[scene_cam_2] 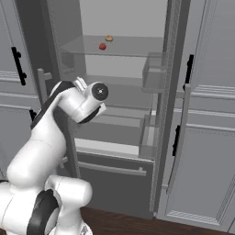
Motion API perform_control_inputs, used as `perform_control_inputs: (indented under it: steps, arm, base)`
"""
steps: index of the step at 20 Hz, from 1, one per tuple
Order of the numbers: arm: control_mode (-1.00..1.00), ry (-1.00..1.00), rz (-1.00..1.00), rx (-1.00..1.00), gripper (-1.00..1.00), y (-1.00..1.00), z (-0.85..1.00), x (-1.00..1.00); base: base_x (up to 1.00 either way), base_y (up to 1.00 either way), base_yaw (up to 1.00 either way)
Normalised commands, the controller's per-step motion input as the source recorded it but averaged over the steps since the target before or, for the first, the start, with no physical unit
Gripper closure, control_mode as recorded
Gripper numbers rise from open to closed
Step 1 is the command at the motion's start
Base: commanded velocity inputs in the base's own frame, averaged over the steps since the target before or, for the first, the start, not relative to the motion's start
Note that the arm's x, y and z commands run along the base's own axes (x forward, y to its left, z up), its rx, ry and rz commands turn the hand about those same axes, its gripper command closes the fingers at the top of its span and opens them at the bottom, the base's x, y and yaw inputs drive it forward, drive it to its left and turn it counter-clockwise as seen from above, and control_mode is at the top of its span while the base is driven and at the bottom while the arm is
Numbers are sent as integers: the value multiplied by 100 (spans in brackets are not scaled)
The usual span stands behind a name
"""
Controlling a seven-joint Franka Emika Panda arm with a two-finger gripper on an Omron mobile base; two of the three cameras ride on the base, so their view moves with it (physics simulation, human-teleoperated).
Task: Take the strawberry from the fridge and place it on top of the pancake, located on the dining counter.
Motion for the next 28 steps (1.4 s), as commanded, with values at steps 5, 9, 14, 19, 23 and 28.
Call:
perform_control_inputs:
  steps: [5,9,14,19,23,28]
  arm:
    - [-100,0,3,11,-100,2,-5,61]
    - [-100,0,6,10,-100,0,-6,46]
    - [-100,0,7,9,-100,7,-7,57]
    - [-100,0,9,8,-100,24,-18,54]
    - [-100,0,11,5,-100,38,-23,26]
    - [-100,0,14,1,-100,61,-12,2]
  base:
    - [0,0,0]
    - [0,0,0]
    - [0,0,0]
    - [0,0,0]
    - [0,0,0]
    - [0,0,0]
